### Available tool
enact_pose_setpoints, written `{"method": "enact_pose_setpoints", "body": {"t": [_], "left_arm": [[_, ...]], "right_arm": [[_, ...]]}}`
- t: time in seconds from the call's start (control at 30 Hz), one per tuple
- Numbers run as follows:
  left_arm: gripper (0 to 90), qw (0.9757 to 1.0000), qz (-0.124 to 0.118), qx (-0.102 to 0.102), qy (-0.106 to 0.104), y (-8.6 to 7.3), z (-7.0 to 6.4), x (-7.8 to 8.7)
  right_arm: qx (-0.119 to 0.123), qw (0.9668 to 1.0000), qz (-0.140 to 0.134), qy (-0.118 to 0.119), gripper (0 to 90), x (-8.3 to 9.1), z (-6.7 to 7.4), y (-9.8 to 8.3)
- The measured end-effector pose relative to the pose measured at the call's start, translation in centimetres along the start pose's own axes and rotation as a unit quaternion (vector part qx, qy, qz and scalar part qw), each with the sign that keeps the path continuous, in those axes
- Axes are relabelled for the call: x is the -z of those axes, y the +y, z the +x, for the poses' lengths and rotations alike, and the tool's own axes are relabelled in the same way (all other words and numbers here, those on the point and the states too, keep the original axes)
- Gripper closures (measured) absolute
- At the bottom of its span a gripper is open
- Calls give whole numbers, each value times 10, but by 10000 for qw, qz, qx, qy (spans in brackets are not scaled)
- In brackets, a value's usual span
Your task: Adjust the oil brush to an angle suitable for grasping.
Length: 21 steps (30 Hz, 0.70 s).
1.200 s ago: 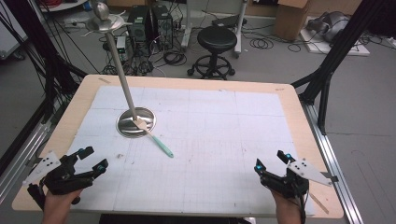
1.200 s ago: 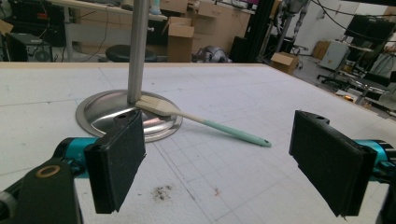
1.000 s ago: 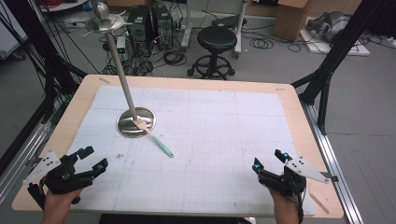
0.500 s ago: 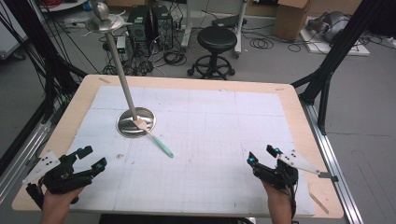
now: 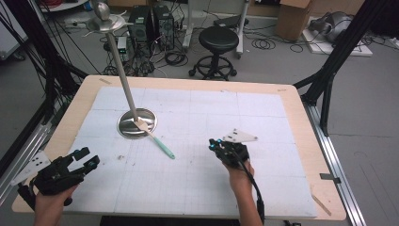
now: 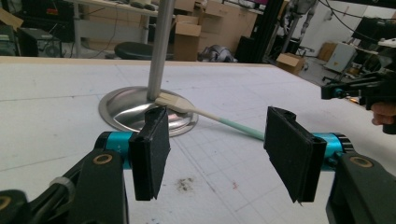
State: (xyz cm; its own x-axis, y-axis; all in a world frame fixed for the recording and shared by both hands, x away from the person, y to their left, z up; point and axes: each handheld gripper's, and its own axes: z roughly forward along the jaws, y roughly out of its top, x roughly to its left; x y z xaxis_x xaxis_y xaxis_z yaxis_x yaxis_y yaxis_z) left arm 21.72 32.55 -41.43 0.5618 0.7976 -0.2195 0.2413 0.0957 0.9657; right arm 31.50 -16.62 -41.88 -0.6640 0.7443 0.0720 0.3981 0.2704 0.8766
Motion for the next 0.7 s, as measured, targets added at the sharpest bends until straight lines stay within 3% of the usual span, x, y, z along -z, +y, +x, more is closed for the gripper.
{"method": "enact_pose_setpoints", "body": {"t": [0.03,0.07,0.2,0.27,0.3,0.4,0.63,0.7], "left_arm": [[407,10000,-7,4,7,0,1,1],[407,10000,-1,6,14,0,2,2],[407,10000,-18,7,56,1,6,4],[408,10000,-45,36,70,1,8,6],[408,10000,-33,24,82,2,8,6],[410,9999,-19,-2,98,2,11,8],[413,9998,-74,8,170,3,18,15],[413,9997,-93,21,211,4,20,17]], "right_arm": [[20,9999,100,91,893,-17,6,6],[20,9999,100,91,893,-17,6,6],[181,9990,291,303,892,-54,21,21],[278,9977,493,387,893,-83,30,29],[278,9977,493,387,893,-83,30,29],[245,9968,597,462,893,-108,38,35],[623,9911,978,652,893,-158,60,50],[646,9906,988,686,892,-162,61,52]]}}
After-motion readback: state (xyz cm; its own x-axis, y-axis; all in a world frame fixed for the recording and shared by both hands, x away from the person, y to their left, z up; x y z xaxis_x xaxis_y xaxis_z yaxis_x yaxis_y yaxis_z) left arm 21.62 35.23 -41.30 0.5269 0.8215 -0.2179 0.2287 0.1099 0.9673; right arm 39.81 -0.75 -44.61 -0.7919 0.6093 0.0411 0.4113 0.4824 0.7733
